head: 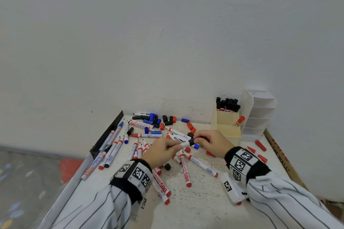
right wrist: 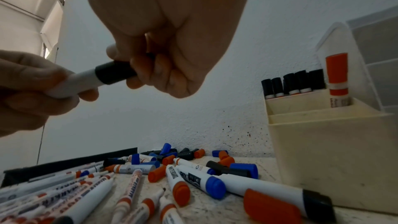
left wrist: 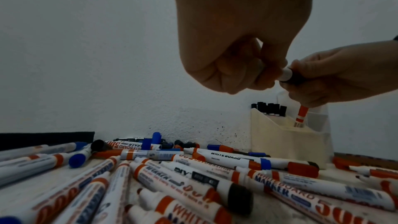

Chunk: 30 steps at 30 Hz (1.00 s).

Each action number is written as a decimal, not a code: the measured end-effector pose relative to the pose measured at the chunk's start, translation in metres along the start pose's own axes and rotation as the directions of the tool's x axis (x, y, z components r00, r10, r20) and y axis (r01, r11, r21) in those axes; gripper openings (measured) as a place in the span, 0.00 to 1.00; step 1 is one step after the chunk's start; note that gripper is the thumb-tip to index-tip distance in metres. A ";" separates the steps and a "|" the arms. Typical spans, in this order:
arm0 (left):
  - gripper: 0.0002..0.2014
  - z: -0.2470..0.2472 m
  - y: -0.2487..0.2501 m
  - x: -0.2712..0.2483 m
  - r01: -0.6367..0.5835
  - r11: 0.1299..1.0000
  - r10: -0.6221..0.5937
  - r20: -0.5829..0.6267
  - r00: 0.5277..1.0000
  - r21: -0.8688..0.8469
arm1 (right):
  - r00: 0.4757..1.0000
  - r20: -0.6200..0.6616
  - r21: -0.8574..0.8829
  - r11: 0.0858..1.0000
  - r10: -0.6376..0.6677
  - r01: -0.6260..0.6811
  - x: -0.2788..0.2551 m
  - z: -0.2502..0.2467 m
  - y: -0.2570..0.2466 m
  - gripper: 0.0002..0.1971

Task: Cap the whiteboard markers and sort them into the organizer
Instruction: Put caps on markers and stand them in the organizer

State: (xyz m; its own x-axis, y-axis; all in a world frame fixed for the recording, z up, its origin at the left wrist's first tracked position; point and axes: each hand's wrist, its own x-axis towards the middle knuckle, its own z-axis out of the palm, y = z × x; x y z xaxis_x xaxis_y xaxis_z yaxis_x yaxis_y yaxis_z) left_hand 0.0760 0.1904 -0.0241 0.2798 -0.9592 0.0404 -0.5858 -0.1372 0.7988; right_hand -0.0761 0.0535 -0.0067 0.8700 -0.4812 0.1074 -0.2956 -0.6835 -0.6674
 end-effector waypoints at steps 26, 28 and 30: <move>0.10 0.071 -0.010 0.038 0.358 0.865 -0.422 0.122 0.898 0.352 | 0.570 -0.817 -0.130 0.935 0.088 -0.330 -0.033 -0.164 0.081 0.08; 0.10 0.071 -0.011 0.039 0.365 0.867 -0.425 0.120 0.897 0.338 | 0.584 -0.804 -0.098 0.944 0.111 -0.314 -0.025 -0.157 0.083 0.08; 0.09 0.071 -0.012 0.039 0.373 0.869 -0.428 0.118 0.896 0.325 | 0.581 -0.804 -0.057 0.955 0.129 -0.290 -0.017 -0.151 0.084 0.09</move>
State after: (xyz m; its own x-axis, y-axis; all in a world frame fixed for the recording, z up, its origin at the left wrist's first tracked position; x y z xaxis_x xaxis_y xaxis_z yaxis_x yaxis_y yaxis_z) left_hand 0.0404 0.1368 -0.0743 0.4118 -0.8298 -0.3766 -0.6519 -0.5571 0.5145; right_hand -0.1752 -0.0787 0.0470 0.1502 -0.8086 0.5689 -0.5575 -0.5444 -0.6267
